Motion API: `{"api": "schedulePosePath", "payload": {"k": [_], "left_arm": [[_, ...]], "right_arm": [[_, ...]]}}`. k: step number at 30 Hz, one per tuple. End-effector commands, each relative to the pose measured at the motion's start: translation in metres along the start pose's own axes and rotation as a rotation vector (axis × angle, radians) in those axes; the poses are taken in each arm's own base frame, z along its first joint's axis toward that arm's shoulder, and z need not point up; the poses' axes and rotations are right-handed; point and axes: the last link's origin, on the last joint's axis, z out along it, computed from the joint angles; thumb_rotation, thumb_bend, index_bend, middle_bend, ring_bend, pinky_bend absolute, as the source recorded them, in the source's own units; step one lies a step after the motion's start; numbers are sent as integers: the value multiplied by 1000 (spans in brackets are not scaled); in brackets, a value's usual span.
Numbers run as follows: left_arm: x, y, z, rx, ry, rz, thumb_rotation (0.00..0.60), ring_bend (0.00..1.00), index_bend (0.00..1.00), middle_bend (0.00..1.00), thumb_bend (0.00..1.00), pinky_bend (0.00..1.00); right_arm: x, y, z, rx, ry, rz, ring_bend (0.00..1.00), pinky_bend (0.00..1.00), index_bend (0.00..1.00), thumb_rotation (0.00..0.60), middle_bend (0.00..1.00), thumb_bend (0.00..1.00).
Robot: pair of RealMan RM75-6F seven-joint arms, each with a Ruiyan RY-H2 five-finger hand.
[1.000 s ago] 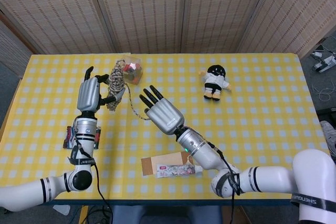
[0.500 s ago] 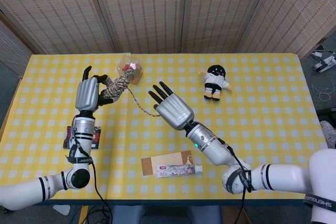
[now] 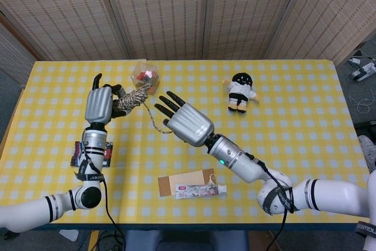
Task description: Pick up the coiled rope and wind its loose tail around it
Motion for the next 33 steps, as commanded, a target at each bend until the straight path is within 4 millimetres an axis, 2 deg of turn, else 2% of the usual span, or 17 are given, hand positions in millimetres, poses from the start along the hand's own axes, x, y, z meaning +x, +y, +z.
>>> {"api": "schedulePosePath", "payload": {"k": [1, 10, 17, 33], "left_arm": [[-2, 3, -1, -7, -4, 19, 599, 422, 759, 606, 246, 0], [-19, 15, -12, -60, -9, 115, 600, 422, 758, 606, 246, 0], [-29, 25, -17, -82, -13, 123, 600, 422, 758, 606, 246, 0], [-36, 35, -39, -187, -20, 74, 600, 422, 756, 606, 246, 0]], "right_arm": [[2, -3, 3, 13, 5, 11, 0, 0, 632, 600, 126, 575], [7, -12, 24, 3, 41, 70, 0, 0, 632, 600, 126, 576], [12, -17, 35, -15, 80, 91, 0, 0, 632, 600, 126, 575], [8, 3, 51, -129, 117, 95, 0, 0, 632, 600, 126, 569]]}}
